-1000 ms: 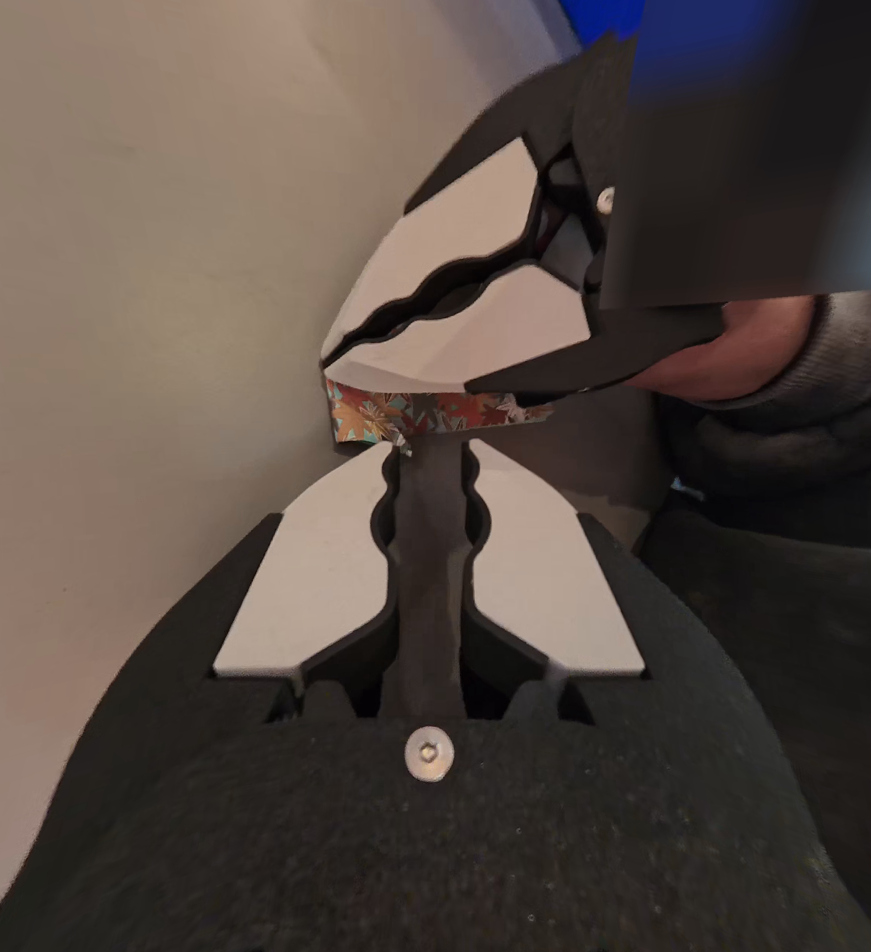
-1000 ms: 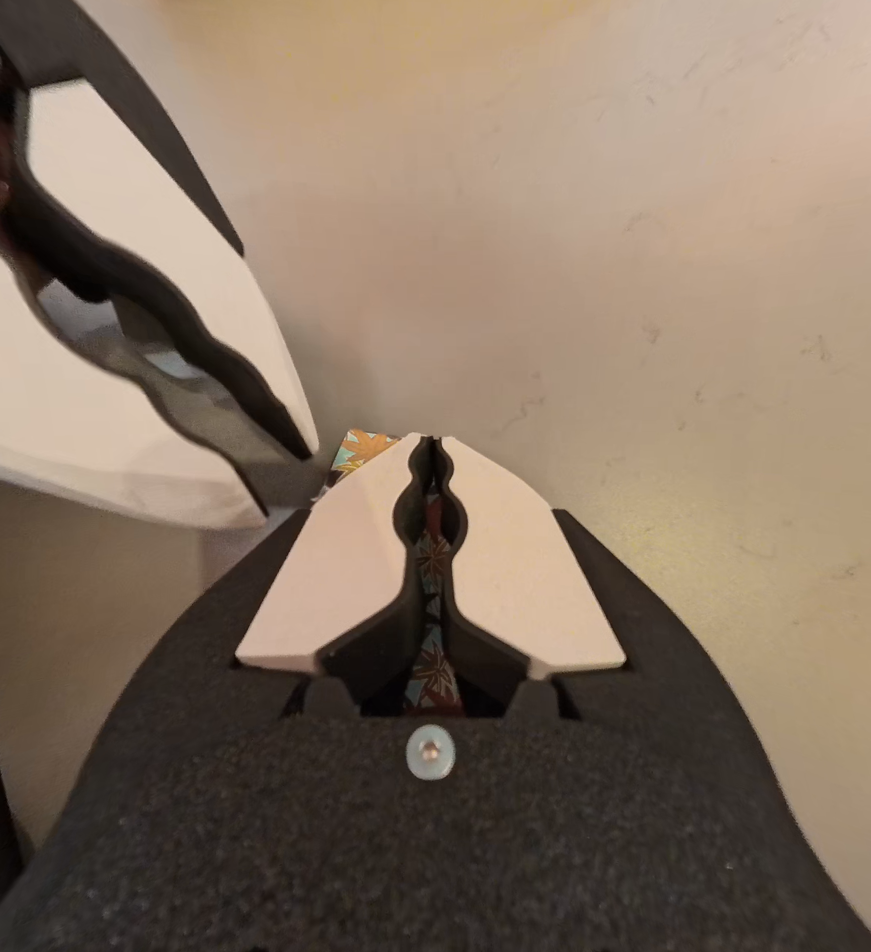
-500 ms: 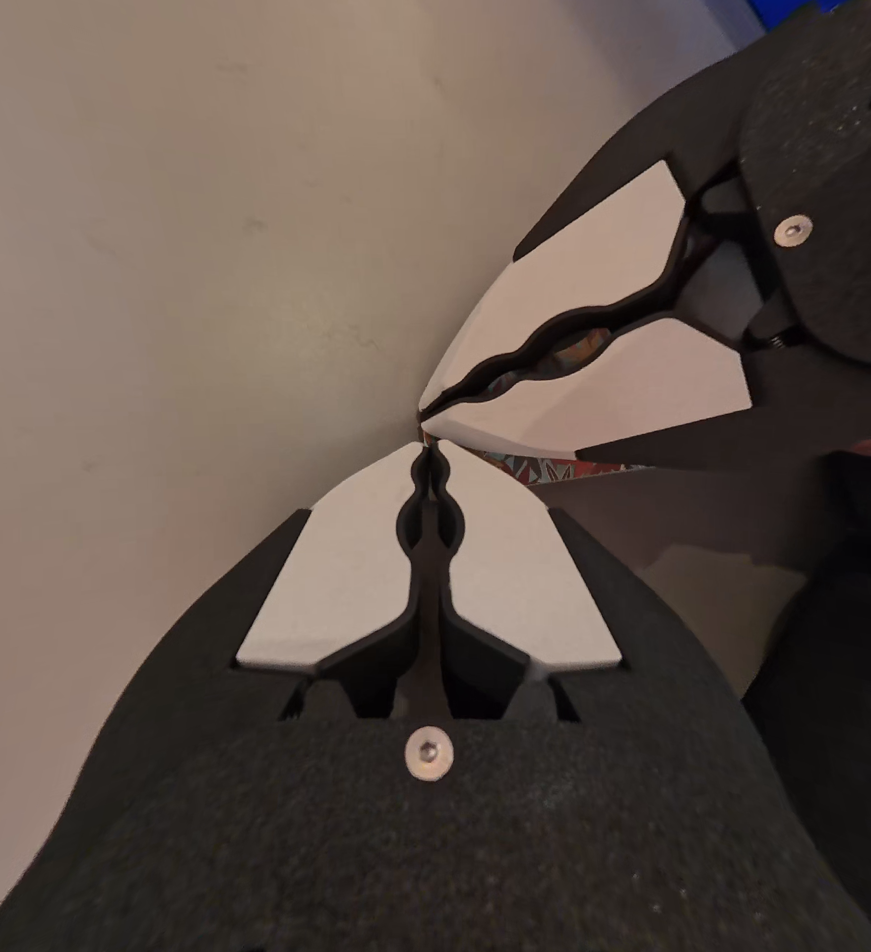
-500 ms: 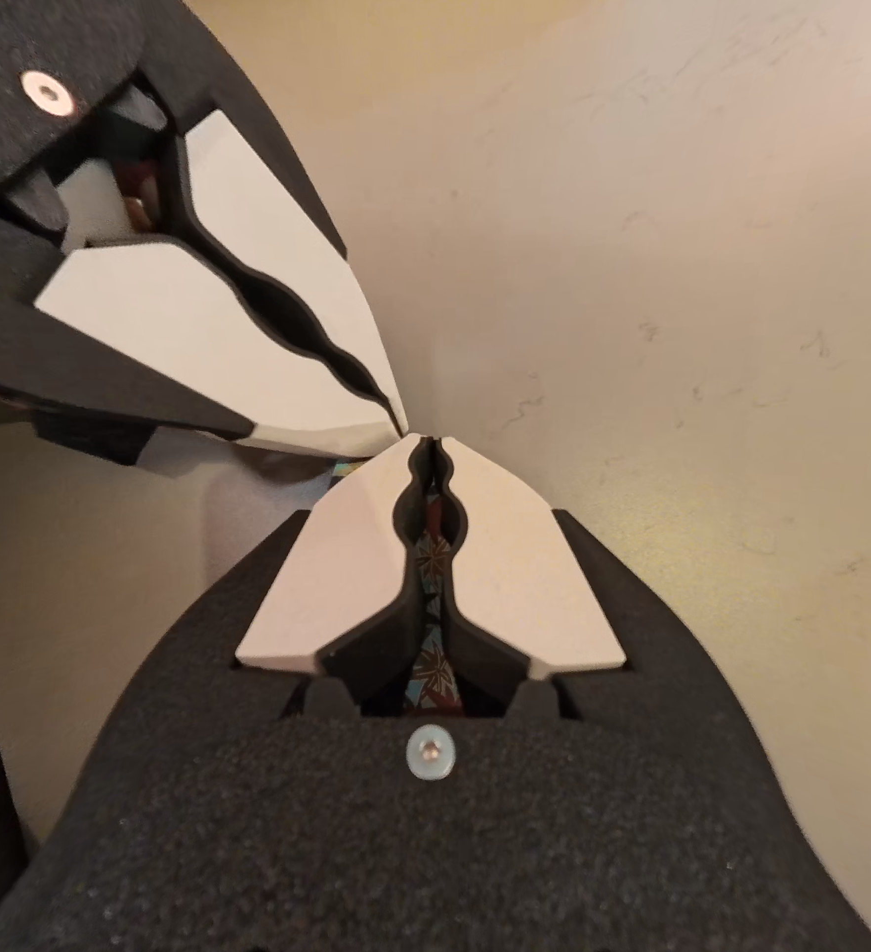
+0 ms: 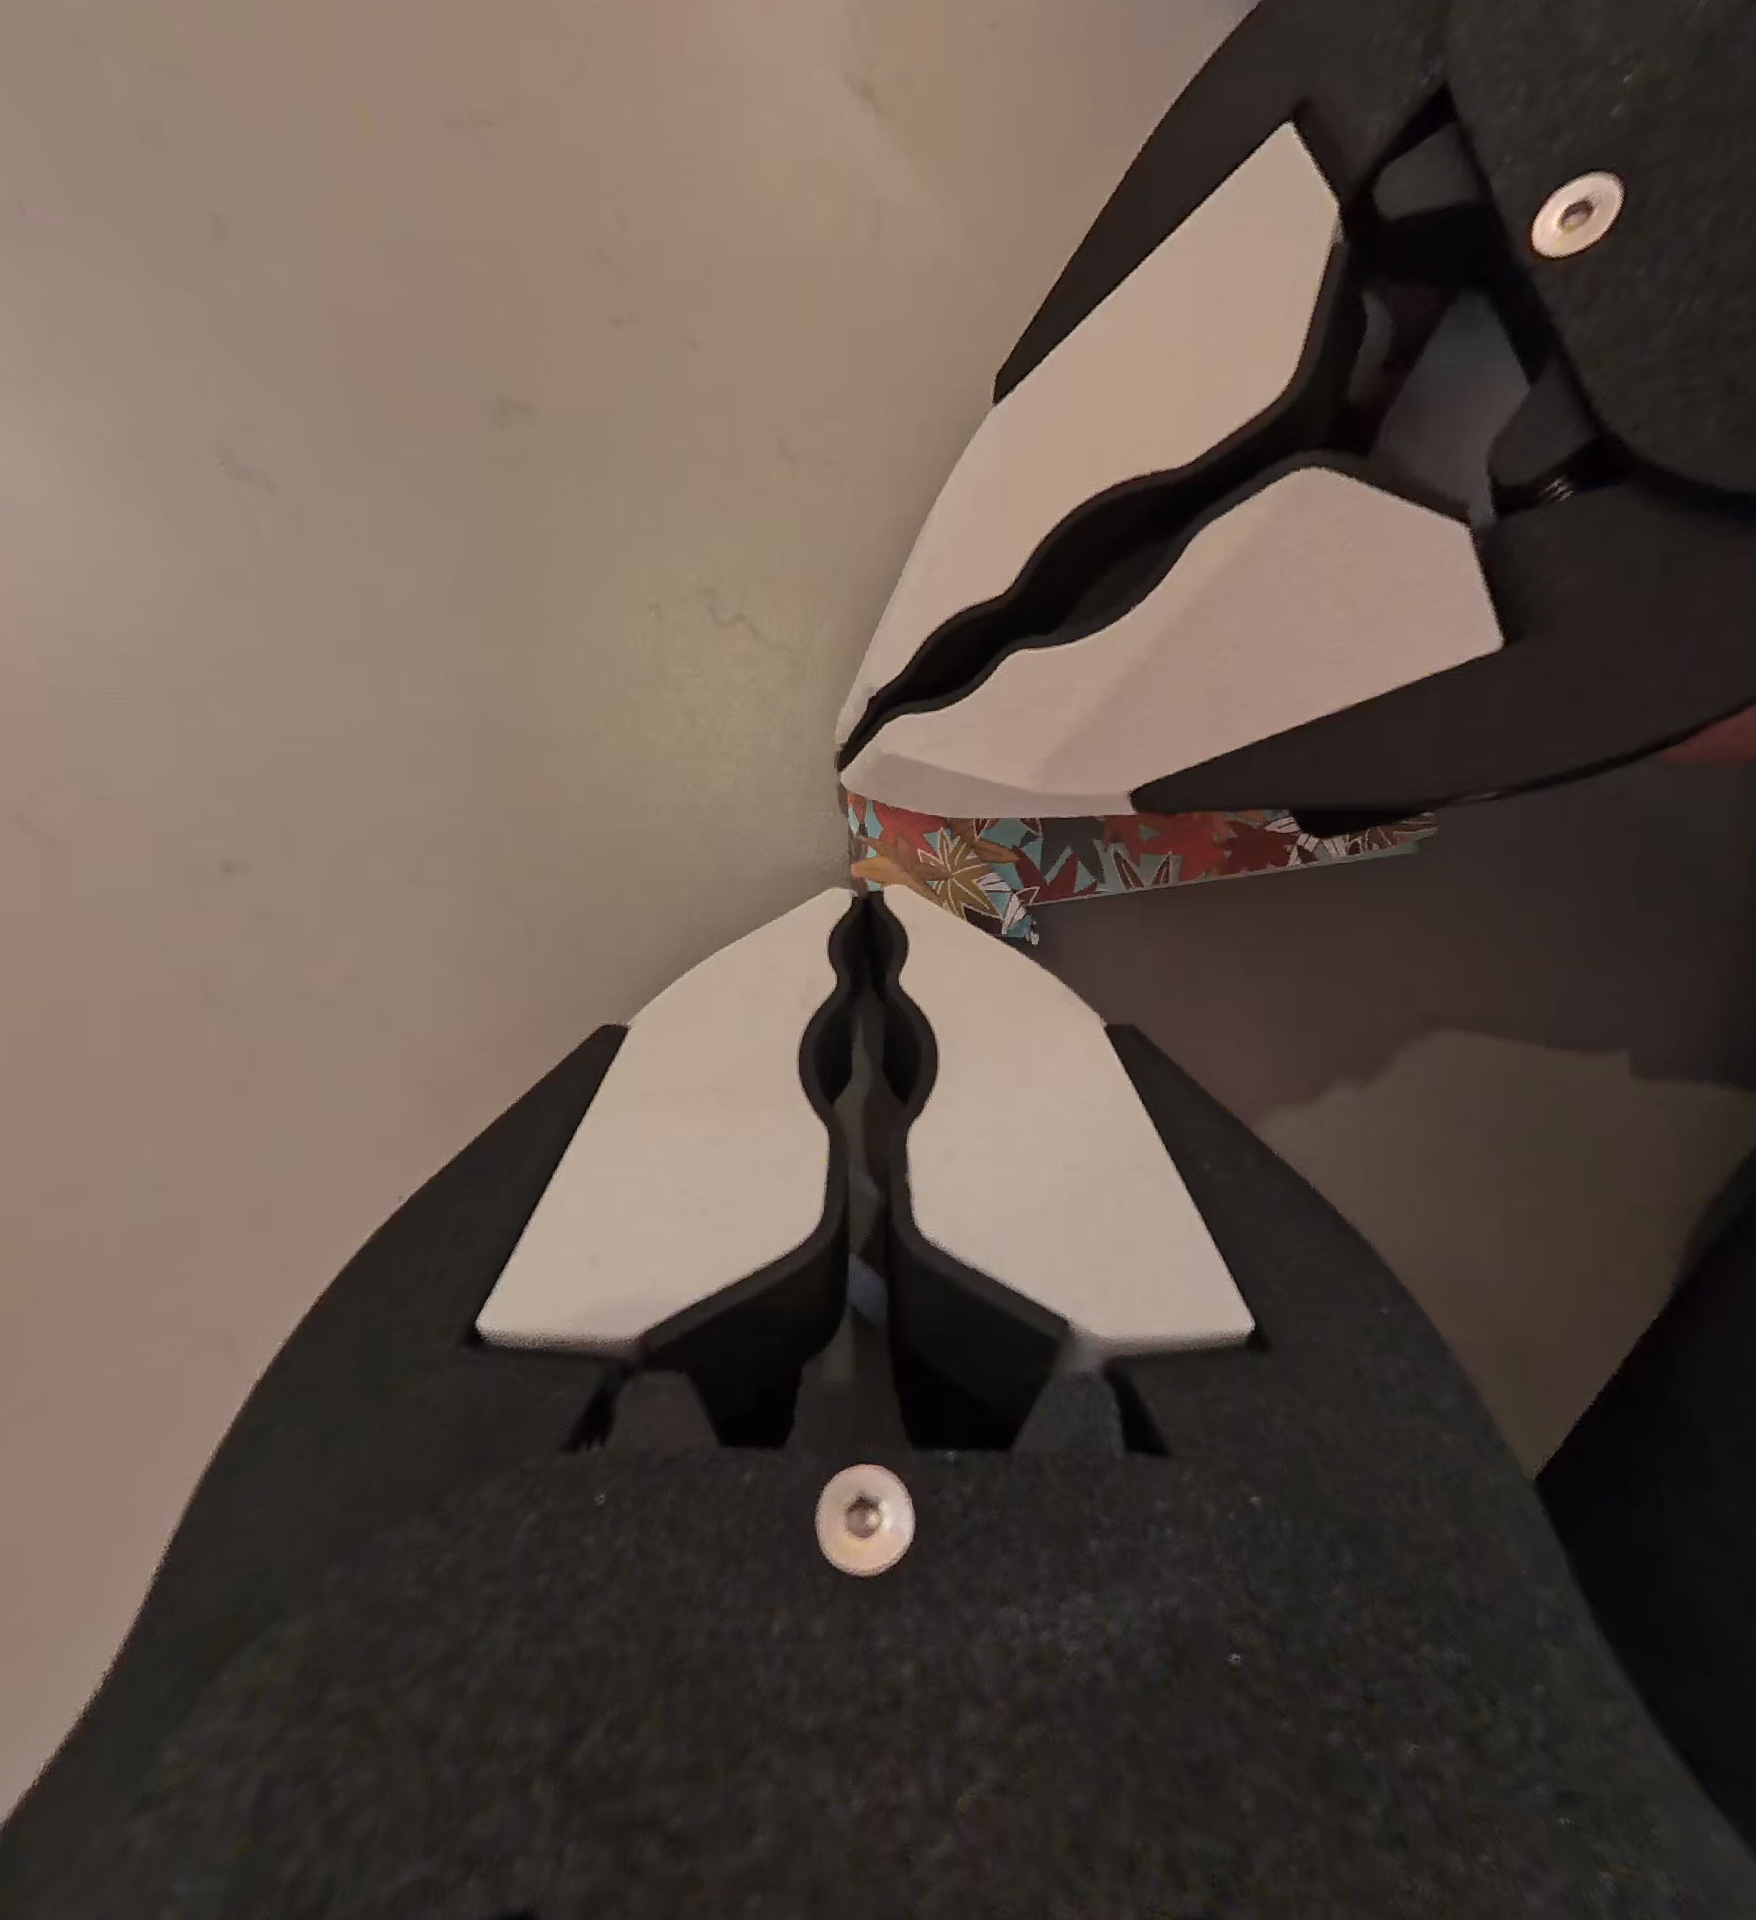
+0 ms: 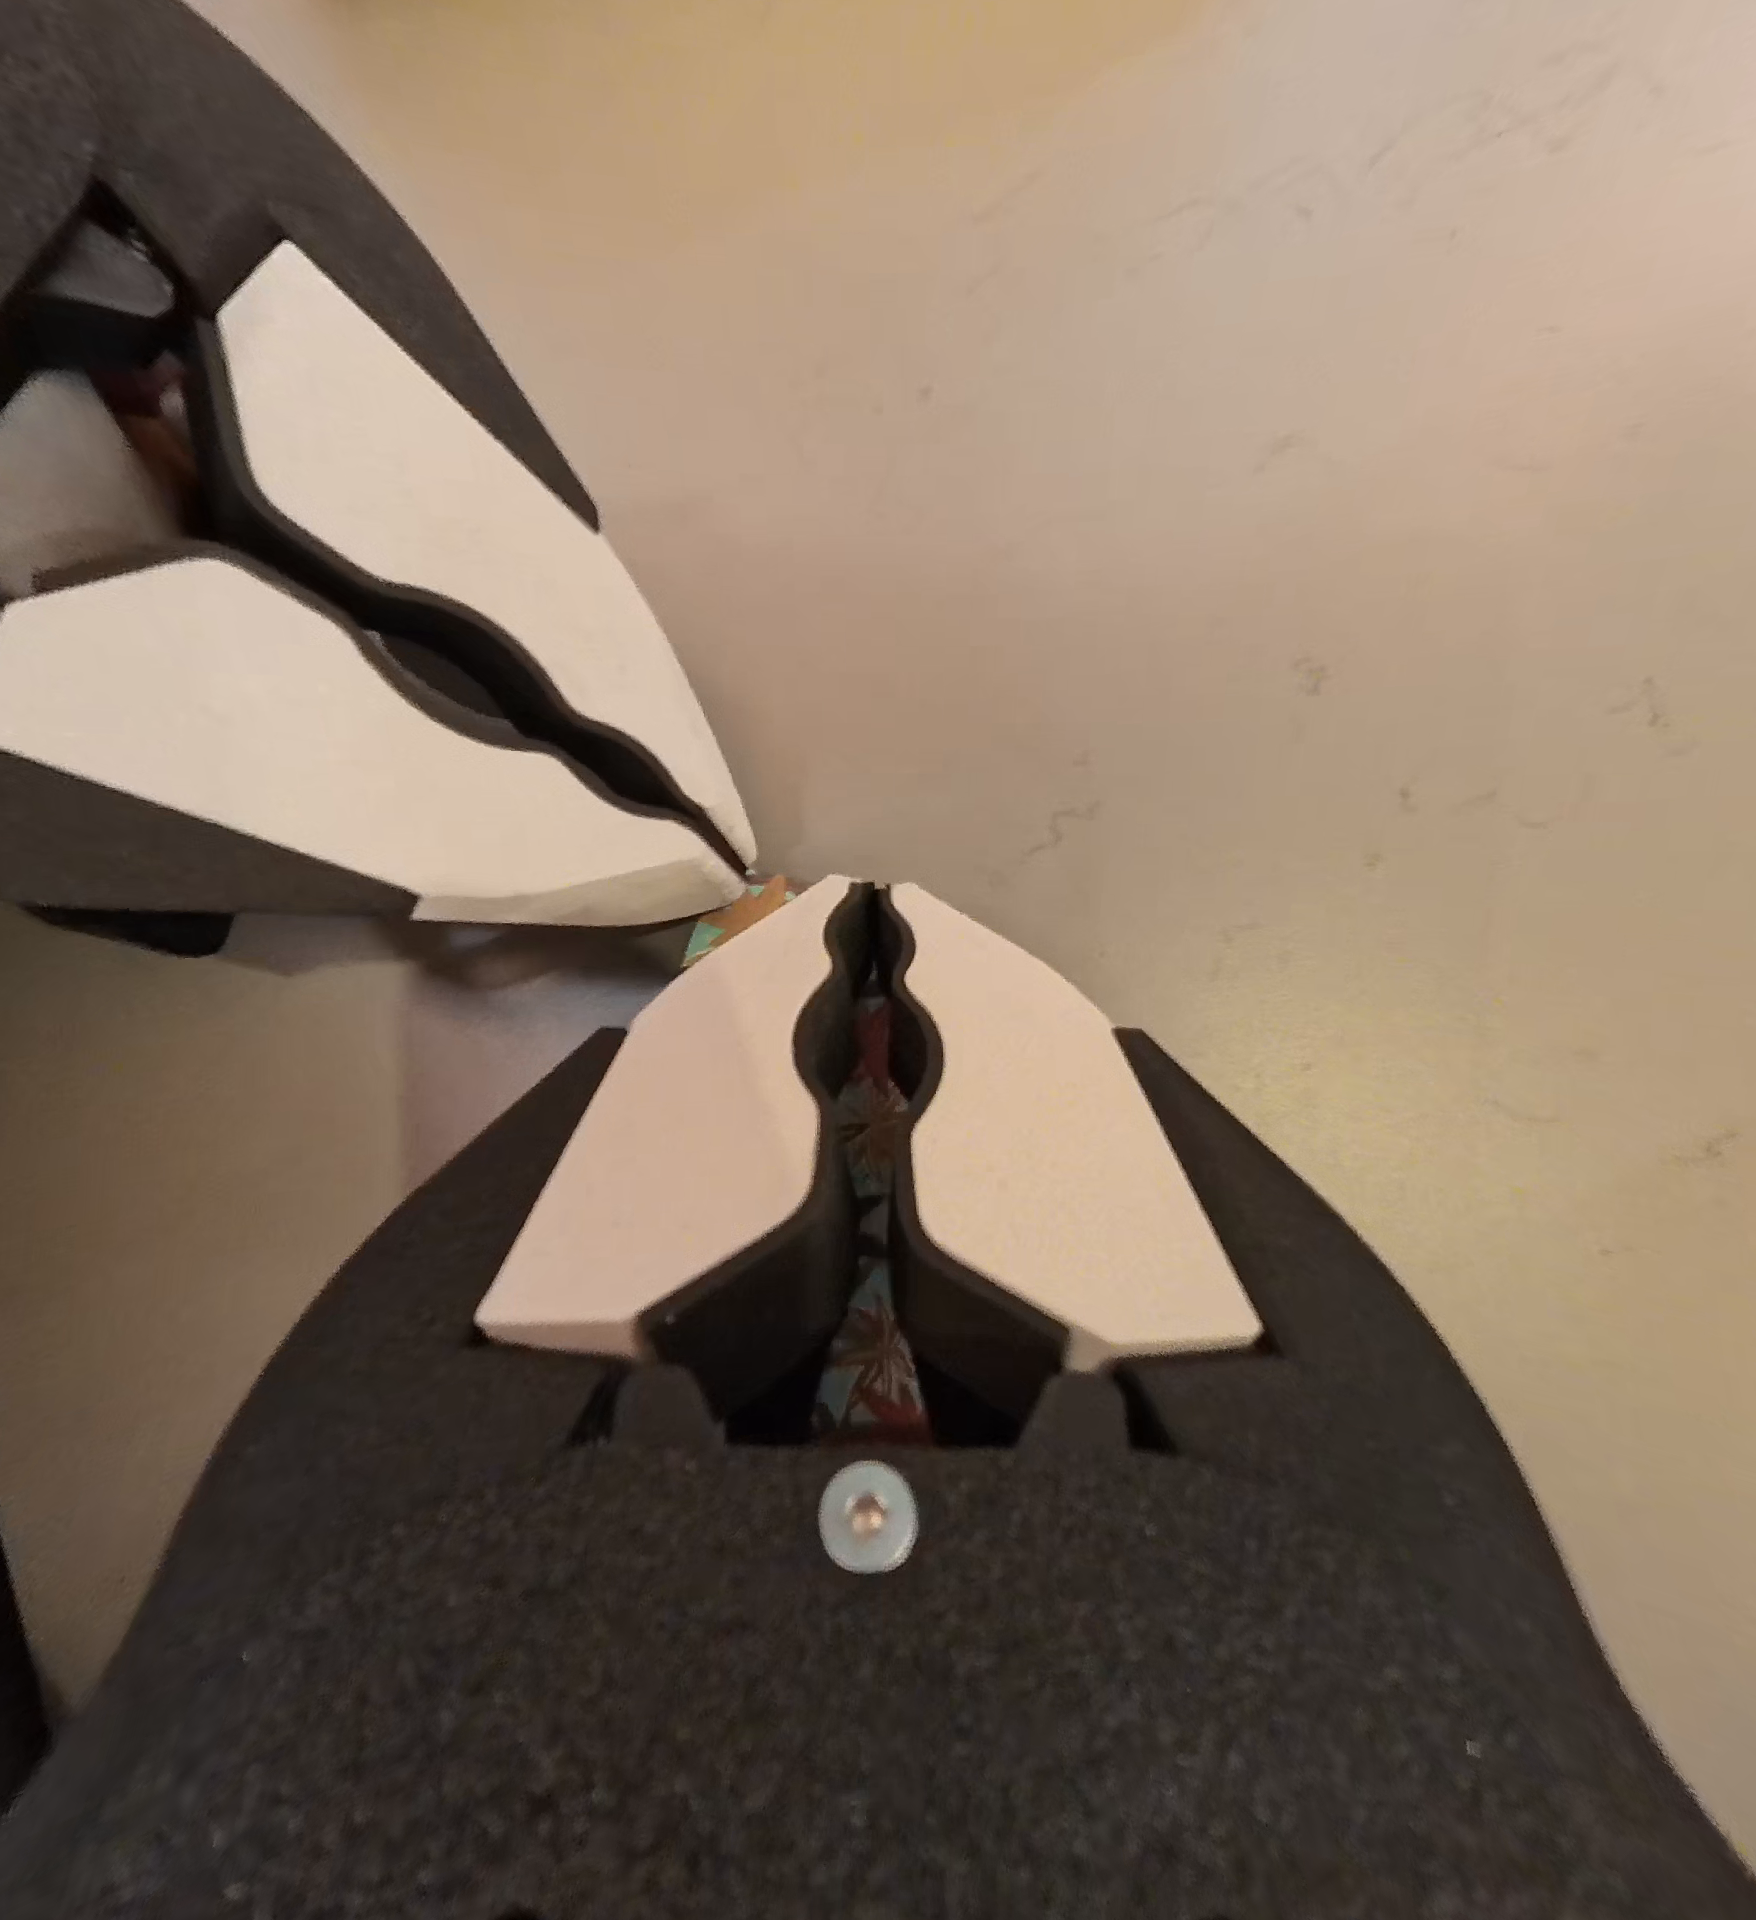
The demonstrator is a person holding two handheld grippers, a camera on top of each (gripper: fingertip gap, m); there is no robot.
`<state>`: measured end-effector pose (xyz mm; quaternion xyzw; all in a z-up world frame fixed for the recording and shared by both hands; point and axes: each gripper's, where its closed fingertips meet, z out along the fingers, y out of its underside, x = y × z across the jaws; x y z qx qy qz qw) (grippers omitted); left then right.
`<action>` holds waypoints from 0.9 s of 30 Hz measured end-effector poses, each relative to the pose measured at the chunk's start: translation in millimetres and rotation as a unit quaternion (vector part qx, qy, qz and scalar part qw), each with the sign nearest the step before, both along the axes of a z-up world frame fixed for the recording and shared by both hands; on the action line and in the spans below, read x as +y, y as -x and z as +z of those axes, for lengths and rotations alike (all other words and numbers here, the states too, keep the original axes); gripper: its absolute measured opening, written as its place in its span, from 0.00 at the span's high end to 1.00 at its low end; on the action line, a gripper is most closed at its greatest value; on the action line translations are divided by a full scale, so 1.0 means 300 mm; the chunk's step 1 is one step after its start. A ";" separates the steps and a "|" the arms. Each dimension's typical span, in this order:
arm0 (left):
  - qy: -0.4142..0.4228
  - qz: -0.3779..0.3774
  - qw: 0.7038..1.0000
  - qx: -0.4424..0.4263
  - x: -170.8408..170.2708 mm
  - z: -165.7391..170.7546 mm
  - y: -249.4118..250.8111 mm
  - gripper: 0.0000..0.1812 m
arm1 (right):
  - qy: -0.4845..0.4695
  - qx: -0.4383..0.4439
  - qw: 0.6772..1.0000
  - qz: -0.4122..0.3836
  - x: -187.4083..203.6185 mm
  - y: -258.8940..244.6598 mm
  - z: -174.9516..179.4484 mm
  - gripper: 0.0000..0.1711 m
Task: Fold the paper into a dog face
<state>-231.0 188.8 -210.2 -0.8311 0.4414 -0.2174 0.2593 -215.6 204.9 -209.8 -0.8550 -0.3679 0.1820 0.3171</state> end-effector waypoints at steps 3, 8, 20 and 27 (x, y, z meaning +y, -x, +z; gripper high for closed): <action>0.009 0.003 1.000 -0.009 0.000 0.000 0.000 1.00 | 0.009 0.038 0.999 0.022 -0.032 0.014 0.056 1.00; 0.010 0.006 1.000 -0.013 0.000 0.000 0.001 1.00 | 0.008 0.034 0.999 0.019 -0.035 0.035 0.043 1.00; -0.003 0.005 1.000 -0.006 -0.003 -0.001 0.002 1.00 | -0.004 -0.006 0.999 -0.034 0.016 -0.016 -0.003 1.00; -0.012 0.001 1.000 0.004 -0.002 -0.001 0.002 1.00 | -0.041 0.079 0.993 -0.077 0.045 -0.171 0.237 1.00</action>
